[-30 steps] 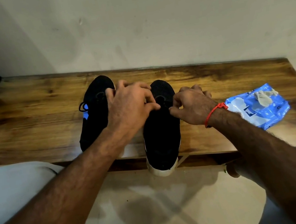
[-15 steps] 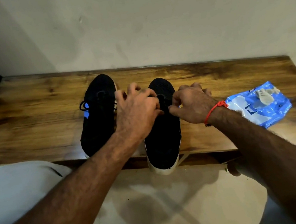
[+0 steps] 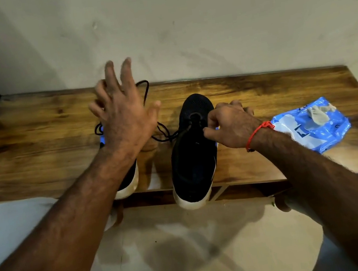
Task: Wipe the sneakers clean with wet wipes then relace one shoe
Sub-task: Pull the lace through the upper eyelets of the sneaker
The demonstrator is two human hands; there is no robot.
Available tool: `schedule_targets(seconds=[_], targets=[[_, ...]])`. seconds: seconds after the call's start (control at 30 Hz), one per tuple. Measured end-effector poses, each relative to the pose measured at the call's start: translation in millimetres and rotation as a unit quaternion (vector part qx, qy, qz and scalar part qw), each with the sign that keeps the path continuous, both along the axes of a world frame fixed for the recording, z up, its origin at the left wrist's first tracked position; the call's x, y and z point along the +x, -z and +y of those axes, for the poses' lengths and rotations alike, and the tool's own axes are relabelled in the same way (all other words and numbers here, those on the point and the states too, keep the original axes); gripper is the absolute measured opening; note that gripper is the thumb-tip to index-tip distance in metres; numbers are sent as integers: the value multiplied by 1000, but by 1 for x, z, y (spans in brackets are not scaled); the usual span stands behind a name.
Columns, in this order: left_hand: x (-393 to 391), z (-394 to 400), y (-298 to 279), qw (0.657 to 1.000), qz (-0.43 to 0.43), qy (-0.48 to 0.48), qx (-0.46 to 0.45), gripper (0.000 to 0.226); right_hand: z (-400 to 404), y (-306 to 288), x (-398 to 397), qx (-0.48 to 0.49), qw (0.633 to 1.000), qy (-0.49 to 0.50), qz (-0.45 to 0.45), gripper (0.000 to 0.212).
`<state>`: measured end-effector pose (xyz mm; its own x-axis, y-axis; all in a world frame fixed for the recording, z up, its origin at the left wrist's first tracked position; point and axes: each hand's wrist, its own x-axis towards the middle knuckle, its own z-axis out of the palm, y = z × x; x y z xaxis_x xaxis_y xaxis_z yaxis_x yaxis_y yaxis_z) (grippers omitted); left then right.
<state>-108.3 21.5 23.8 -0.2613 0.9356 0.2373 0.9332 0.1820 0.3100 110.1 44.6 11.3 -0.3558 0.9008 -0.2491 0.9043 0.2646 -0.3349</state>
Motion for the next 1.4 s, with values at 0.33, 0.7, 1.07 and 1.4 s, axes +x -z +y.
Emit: schedule_targets(seconds=[0.33,0.7,1.07,1.4], targets=[[27,-12,25,964,134,111,-202,49,-6,0,-8,1,999,-30,21,28],[34,-18,26,973,34,125,-190,39,-10,3,-20,14,997,-73,-22,23],[35,-17,23,972,34,118,-199,35,25,15,20,115,947,221,203,11],[35,-17,24,969,34,125,-212,33,-4,22,-23,61,996,-60,-41,26]])
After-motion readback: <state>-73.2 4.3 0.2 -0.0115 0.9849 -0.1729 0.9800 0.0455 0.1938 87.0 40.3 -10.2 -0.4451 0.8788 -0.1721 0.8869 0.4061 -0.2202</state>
